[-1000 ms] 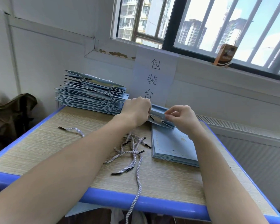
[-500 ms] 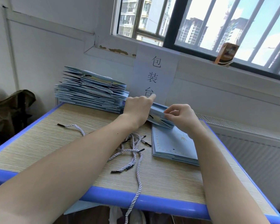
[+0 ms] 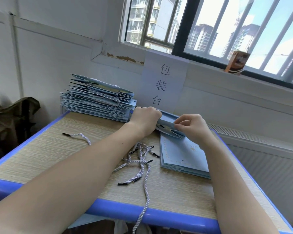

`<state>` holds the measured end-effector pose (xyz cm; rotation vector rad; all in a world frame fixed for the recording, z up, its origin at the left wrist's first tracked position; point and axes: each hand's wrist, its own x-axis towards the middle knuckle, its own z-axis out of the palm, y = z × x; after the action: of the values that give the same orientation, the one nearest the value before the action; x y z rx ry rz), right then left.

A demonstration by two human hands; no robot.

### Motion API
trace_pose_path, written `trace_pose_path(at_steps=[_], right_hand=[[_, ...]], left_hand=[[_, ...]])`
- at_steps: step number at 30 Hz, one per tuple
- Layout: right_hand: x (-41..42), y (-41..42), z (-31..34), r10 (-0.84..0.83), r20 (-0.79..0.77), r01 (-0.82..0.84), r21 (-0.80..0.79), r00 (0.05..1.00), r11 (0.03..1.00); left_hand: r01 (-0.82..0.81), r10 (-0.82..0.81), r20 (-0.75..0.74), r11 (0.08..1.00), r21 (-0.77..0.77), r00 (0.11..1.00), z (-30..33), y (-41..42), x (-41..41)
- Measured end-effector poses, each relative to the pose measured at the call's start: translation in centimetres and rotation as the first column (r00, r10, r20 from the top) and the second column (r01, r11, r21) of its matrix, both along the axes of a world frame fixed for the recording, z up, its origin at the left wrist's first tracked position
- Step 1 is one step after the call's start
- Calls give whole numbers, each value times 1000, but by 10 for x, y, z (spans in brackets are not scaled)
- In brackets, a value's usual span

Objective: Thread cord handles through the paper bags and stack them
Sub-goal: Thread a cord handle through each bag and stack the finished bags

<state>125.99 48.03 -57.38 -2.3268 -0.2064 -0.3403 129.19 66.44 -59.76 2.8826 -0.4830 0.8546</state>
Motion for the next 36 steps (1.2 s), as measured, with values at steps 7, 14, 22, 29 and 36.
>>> trace_pose_path(at_steps=[7, 14, 22, 29, 36], right_hand=[[1, 2, 0, 11, 12, -10, -41, 1000, 999], [1, 2, 1, -9, 22, 9, -10, 1000, 1000], [-5, 7, 2, -7, -118, -16, -196, 993, 980], [-21, 31, 4, 371, -154, -392, -145, 916, 908], [-21, 48, -6, 440, -323, -527, -270, 838, 806]], left_hand=[[-46, 45, 54, 998, 32, 998, -2, -10, -4], [-28, 18, 81, 992, 123, 997, 5, -10, -9], [202, -180, -239, 977, 72, 954, 10, 2, -15], [142, -198, -326, 972, -188, 925, 23, 27, -12], [120, -215, -388, 960, -254, 896, 26, 29, -16]])
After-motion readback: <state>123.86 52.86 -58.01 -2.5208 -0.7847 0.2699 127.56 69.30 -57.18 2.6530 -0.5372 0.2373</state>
